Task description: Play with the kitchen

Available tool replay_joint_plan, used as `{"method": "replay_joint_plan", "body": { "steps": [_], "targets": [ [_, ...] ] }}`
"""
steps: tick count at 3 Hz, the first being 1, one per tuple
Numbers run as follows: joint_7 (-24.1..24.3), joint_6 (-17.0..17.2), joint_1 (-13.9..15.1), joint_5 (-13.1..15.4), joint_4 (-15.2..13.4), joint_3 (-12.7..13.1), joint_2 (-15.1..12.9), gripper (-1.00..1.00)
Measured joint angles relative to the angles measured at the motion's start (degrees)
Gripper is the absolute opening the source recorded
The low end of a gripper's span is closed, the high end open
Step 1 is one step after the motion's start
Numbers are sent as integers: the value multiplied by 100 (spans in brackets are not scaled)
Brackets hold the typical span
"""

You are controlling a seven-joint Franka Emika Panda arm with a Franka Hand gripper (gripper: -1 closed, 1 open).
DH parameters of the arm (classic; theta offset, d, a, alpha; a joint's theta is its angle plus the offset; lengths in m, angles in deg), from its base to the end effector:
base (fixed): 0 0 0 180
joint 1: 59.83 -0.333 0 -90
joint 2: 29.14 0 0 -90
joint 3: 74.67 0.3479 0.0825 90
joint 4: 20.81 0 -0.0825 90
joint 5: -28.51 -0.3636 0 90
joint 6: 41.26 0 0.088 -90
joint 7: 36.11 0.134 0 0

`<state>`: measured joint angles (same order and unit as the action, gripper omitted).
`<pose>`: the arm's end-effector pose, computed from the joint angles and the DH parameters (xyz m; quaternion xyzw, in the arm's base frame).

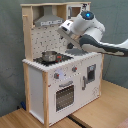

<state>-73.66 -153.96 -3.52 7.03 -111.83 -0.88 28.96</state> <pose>0.3490 0.4951 0.6221 0.7656 0.4861 0.2557 0.3350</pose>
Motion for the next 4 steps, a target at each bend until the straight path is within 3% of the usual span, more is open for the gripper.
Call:
{"method": "replay_joint_plan", "body": {
  "steps": [1, 4],
  "targets": [
    [-60, 224, 363, -213, 263, 355, -297, 100],
    [-144, 790, 1367, -298, 1326, 1350, -990, 100]
  ]
}}
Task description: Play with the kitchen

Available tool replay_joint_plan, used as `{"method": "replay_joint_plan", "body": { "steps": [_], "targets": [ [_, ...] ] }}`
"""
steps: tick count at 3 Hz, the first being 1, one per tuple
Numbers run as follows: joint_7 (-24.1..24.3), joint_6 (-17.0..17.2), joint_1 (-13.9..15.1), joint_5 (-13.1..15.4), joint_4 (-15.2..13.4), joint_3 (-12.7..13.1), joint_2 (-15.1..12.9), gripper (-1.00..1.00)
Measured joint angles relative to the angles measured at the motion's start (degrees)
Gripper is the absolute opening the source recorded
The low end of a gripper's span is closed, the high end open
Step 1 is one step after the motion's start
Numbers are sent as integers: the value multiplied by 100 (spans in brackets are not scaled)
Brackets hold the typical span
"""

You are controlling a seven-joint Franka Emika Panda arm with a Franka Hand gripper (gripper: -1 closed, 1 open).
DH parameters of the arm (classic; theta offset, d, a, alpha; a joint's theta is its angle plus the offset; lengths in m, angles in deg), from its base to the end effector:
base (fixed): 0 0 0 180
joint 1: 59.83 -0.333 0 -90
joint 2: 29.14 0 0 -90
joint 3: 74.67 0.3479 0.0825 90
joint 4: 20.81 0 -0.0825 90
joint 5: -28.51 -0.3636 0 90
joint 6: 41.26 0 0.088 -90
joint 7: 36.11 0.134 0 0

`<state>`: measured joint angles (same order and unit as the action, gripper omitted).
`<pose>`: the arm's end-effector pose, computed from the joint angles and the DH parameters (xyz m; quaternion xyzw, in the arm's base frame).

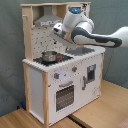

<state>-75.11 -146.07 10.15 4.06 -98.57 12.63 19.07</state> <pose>0.4100 0.5079 0.6099 0.7931 0.5300 0.1882 0.2339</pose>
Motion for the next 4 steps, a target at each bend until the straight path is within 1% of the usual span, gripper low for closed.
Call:
{"method": "replay_joint_plan", "body": {
  "steps": [2, 3, 4],
  "targets": [
    [-123, 429, 732, -1, 683, 676, -321, 100],
    [-156, 611, 1067, -6, 936, 1018, -429, 100],
    [-187, 752, 1465, -18, 1161, 1455, -516, 100]
  ]
}}
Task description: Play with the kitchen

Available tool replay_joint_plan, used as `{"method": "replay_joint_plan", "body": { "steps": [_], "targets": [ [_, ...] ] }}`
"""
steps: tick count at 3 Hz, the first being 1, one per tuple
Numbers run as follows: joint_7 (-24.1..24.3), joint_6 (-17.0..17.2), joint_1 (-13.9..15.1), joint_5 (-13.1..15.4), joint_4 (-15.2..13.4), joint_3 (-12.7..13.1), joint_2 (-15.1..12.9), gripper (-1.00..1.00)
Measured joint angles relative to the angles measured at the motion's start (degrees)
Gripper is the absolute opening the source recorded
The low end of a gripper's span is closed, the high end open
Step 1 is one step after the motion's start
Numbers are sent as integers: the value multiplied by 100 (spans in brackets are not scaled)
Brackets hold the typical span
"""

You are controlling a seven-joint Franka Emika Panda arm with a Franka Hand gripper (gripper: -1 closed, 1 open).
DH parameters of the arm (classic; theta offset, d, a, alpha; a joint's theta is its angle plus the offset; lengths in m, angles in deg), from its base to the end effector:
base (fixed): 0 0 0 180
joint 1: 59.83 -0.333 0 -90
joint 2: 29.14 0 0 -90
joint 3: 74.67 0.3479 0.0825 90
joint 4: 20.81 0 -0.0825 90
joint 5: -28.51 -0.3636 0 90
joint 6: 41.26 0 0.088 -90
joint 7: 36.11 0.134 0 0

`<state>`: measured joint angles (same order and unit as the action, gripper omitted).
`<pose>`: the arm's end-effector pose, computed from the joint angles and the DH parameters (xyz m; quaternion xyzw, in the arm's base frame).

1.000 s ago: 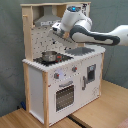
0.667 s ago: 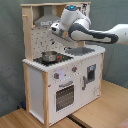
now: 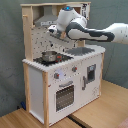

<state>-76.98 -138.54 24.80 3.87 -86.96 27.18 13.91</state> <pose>0.4547 0.5084 0.5996 0.7971 0.5648 0.1300 0.1694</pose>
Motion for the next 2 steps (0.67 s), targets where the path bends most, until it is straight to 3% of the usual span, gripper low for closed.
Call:
{"method": "replay_joint_plan", "body": {
  "steps": [2],
  "targets": [
    [-252, 210, 848, -119, 382, 791, -23, 100]
  ]
}}
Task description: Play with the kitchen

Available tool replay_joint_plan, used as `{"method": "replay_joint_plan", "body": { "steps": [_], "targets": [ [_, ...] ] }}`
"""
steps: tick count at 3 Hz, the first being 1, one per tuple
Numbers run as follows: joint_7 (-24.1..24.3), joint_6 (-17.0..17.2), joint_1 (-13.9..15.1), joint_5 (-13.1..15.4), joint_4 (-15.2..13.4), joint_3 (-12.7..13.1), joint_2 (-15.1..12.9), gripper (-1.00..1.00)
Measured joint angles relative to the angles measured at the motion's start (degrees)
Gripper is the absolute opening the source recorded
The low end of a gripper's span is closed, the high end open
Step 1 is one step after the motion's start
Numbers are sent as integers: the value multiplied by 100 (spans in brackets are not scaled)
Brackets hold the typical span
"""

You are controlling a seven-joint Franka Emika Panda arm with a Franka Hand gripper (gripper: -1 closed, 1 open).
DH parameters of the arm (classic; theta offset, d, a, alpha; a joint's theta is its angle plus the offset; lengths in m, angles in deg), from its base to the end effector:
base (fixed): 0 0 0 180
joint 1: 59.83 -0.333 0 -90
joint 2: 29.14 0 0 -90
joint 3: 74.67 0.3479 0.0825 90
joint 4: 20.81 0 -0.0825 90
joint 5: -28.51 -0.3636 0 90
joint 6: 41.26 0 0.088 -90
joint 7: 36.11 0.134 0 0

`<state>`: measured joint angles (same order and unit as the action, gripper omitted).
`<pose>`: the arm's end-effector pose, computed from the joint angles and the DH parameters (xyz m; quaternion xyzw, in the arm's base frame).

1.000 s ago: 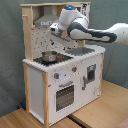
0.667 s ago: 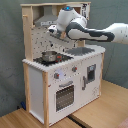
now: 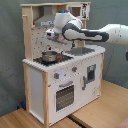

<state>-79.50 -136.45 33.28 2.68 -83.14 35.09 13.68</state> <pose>0.4866 0.5022 0.5747 0.7942 0.5839 0.0971 0.1379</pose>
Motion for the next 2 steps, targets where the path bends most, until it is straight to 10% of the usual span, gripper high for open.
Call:
{"method": "replay_joint_plan", "body": {
  "steps": [2],
  "targets": [
    [-331, 101, 702, -53, 323, 793, 2, 100]
  ]
}}
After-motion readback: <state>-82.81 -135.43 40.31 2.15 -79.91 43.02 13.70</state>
